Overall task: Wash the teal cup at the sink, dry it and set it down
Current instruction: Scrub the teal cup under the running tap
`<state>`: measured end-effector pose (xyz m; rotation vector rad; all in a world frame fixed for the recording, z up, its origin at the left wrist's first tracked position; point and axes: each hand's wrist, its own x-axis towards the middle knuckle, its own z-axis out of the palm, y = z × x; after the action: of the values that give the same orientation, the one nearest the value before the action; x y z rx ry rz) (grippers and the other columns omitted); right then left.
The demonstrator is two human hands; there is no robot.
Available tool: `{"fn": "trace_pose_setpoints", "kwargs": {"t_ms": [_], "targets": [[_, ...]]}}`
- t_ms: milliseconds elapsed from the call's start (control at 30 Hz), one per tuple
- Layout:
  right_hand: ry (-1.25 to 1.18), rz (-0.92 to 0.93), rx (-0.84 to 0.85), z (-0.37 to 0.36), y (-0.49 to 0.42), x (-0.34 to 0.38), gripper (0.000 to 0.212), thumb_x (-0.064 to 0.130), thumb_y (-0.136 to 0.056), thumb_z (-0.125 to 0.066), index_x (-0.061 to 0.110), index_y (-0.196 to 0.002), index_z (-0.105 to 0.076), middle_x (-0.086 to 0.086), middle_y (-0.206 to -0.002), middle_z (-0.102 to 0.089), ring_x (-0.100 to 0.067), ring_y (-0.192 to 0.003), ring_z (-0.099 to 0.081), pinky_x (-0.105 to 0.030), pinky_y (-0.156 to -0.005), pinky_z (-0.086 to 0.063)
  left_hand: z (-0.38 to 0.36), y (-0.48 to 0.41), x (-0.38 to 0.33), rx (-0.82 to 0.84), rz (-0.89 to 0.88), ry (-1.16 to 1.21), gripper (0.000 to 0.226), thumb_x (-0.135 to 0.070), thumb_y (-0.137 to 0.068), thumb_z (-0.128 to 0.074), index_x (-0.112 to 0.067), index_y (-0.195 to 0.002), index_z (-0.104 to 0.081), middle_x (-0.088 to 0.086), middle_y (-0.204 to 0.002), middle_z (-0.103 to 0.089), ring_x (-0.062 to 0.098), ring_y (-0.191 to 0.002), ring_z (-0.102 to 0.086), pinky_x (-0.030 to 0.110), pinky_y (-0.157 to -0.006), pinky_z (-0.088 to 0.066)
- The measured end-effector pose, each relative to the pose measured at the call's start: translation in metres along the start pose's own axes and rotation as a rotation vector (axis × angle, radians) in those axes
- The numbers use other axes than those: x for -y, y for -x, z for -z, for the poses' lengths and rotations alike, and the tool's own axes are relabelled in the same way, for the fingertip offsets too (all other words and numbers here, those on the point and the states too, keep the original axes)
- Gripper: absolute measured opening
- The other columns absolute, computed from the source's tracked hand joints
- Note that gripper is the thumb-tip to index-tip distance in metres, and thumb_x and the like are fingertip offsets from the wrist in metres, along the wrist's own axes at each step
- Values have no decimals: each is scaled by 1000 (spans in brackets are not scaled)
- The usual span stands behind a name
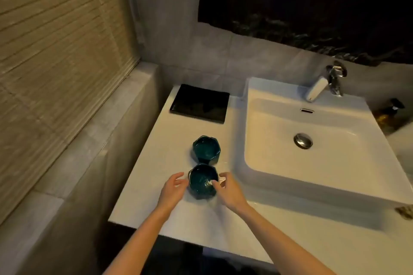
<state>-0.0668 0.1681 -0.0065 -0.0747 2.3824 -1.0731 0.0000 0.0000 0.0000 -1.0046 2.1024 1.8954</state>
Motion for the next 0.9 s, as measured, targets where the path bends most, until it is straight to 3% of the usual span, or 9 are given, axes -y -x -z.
{"fn": "trace_pose_setpoints", "kwargs": {"t_ms": [100,167,233,300,433,567,667,767,900], "targets": [[118,-105,9,-11,-9,10,48,38,-96,-50,13,-134,-35,-13,-123,-57,-33,-99,-62,-40,-74,-54,-1,-8,1,85,70,-62,48,-26,-94,-53,-22,-139,-38,8,-130,-51,18,-106,-52,26,-76,-48],[116,-194,26,-13,-13,15,45,33,-97,-46,13,-135,-33,-13,-128,-53,-36,-98,-62,-37,-60,-56,-5,-13,1,137,85,-48,53,-26,-94,-54,-21,-142,-34,8,-133,-50,16,-105,-51,24,-70,-48],[125,-275,51,-14,-17,17,39,27,-97,-42,11,-131,-33,-15,-123,-53,-38,-92,-64,-36,-52,-57,-6,-16,3,149,82,-36,55,-24,-92,-57,-20,-143,-35,8,-136,-50,16,-109,-52,29,-82,-50],[154,-297,75,-14,-19,22,33,21,-96,-40,8,-126,-35,-18,-117,-56,-40,-90,-65,-39,-59,-58,-7,-19,2,149,56,-35,57,-21,-89,-61,-19,-141,-38,8,-136,-52,17,-112,-54,34,-94,-48],[239,-244,90,-20,-21,24,32,12,-95,-47,7,-124,-34,-20,-117,-57,-40,-98,-62,-37,-60,-54,-6,-22,2,154,22,-92,59,-16,-84,-67,-23,-138,-43,9,-127,-58,18,-106,-57,37,-95,-50],[234,-207,90,-22,-16,22,29,13,-98,-42,7,-125,-32,-22,-112,-60,-41,-91,-64,-26,-40,-43,-4,-23,6,170,-3,-63,54,-13,-83,-66,-34,-130,-49,6,-124,-62,18,-106,-60,40,-94,-50],[219,-174,87,-16,-14,25,24,14,-98,-40,8,-120,-34,-23,-105,-64,-39,-83,-67,-33,-54,-51,-3,-18,-2,162,-16,-11,49,-13,-84,-63,-45,-119,-49,0,-110,-66,15,-99,-62,36,-86,-55],[170,-144,99,-2,-9,37,16,17,-95,-36,9,-109,-36,-24,-88,-69,-36,-71,-69,-40,-72,-56,-1,-14,-17,214,63,159,47,-11,-89,-58,-39,-125,-47,2,-110,-60,21,-101,-61,33,-73,-58],[78,-115,107,38,-1,53,17,19,-92,-35,7,-104,-39,-17,-67,-69,-29,-55,-67,-30,-64,-55,-4,-13,-47,333,93,329,51,-13,-89,-61,-35,-133,-47,8,-123,-59,27,-103,-63,40,-78,-58]]}}
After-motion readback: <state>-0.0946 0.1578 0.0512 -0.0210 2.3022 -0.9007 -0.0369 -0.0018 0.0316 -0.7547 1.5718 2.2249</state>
